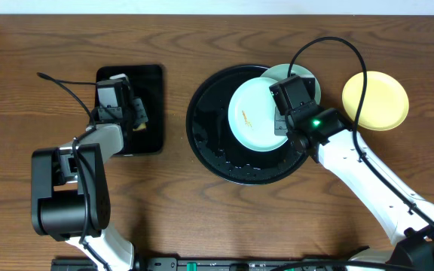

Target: Clean dirty plates on tray and stack at the side

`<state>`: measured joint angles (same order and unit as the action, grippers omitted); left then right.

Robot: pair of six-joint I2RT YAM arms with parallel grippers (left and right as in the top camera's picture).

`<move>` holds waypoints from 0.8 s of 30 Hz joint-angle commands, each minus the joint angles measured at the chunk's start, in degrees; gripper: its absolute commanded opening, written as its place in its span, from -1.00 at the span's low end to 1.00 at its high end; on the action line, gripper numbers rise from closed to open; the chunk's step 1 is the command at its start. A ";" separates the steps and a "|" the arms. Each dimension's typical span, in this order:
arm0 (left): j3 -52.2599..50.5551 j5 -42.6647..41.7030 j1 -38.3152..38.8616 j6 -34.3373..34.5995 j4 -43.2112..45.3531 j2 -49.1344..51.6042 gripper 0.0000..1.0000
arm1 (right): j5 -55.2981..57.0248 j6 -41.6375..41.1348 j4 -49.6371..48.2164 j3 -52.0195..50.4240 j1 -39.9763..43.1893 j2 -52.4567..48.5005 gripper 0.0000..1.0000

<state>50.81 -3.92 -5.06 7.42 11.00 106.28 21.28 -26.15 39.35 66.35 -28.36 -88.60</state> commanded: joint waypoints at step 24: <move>1.62 -1.40 -0.02 -0.26 -9.11 -9.38 -0.70 | 0.76 -1.03 0.02 -0.15 -0.33 -0.13 -0.98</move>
<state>50.83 -5.65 -5.06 7.31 2.76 102.89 21.28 -26.15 39.42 66.35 -28.36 -88.60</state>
